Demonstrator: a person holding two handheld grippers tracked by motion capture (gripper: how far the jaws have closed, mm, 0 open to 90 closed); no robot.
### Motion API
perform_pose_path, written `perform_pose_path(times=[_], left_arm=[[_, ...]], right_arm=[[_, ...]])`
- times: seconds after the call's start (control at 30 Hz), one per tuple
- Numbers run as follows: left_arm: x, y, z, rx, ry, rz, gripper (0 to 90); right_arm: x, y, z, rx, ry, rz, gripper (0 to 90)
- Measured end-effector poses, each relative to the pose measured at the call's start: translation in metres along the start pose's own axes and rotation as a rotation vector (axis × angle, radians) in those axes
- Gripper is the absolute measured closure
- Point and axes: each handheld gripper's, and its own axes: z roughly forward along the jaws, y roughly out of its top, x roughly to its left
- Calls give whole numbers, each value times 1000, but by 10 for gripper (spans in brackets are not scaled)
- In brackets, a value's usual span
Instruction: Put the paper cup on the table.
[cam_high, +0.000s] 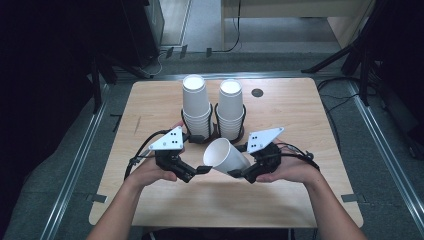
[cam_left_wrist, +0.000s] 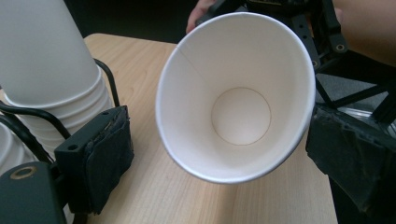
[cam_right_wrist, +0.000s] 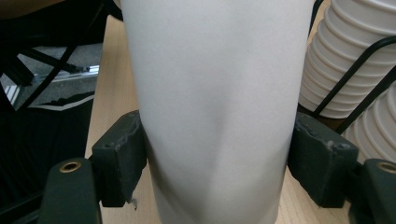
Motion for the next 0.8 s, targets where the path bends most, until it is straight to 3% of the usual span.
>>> perform_pose_path(times=[0.33,0.47,0.67,0.7,0.73,0.8], left_arm=[[3,0,-6,-27,23,-23,73],[5,-2,-10,-41,36,-35,73],[7,-8,-19,-105,106,-63,72],[7,-11,-23,-131,141,-75,72],[7,-11,-23,-131,141,-75,72],[9,-17,-30,-161,187,-99,72]], right_arm=[[-3,-8,-9,-42,-17,23,260],[-4,-13,-16,-79,-47,36,260],[-5,-19,-25,-143,-110,58,258],[-5,-21,-29,-169,-142,66,255],[-5,-21,-29,-169,-142,66,255],[-6,-25,-35,-209,-181,90,252]])
